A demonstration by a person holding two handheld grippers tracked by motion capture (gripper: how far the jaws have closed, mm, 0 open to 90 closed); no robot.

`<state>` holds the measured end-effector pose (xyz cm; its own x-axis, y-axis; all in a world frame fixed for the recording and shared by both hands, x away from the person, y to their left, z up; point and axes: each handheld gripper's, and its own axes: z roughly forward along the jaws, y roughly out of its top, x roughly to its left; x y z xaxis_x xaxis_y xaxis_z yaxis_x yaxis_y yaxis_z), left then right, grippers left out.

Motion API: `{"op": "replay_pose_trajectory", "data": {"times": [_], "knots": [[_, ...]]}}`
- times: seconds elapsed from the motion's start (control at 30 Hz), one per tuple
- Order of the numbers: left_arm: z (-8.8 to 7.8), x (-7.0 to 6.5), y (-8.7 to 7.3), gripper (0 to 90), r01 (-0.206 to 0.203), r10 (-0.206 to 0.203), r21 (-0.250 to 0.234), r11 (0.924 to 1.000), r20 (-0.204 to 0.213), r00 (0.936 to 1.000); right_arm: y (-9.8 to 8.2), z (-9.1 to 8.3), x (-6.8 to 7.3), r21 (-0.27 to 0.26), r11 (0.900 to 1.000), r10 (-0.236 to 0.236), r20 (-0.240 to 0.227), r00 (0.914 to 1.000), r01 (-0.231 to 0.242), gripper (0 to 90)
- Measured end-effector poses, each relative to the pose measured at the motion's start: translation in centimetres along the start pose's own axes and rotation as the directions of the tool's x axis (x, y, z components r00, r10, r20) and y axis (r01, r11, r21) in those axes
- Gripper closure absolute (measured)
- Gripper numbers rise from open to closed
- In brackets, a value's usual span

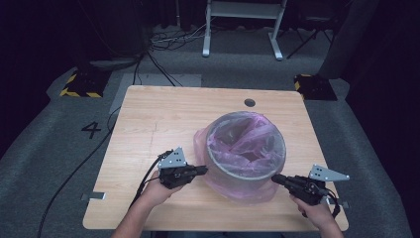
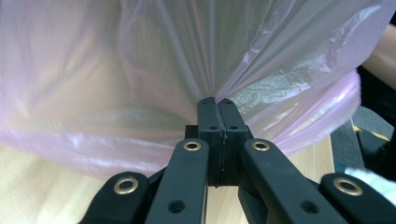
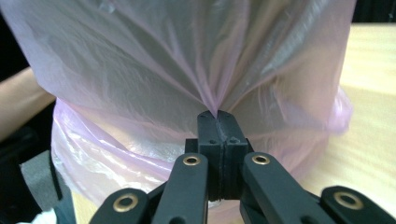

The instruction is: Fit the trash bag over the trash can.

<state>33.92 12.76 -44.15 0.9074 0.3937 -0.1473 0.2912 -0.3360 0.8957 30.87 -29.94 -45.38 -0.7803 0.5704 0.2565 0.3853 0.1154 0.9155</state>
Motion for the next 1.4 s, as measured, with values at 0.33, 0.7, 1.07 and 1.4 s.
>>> {"op": "replay_pose_trajectory", "data": {"times": [0.33,0.7,1.07,1.4], "knots": [[1.2,0.9,-2.2,90.0,0.030,-0.023,0.103,0.9942,-0.066,0.9976,-3.0,1.4,-0.6,0.093,0.995,0.039,0.039,0.9985,-0.042,90.0],[1.9,1.5,-2.7,72.7,0.034,-0.026,0.123,0.9918,-0.067,0.9974,-3.9,1.3,-1.2,0.091,0.992,0.079,0.030,0.9964,-0.081,82.4],[0.9,1.3,-2.4,22.0,0.086,-0.079,0.093,0.9920,-0.076,0.9939,-3.0,0.3,-0.9,0.040,0.997,0.069,0.021,0.9974,-0.069,28.5],[-0.1,1.3,-2.9,8.1,0.108,-0.097,0.079,0.9910,-0.132,0.9866,-2.5,-0.5,-1.2,0.019,0.996,0.082,0.089,0.9926,-0.084,8.3]]}}
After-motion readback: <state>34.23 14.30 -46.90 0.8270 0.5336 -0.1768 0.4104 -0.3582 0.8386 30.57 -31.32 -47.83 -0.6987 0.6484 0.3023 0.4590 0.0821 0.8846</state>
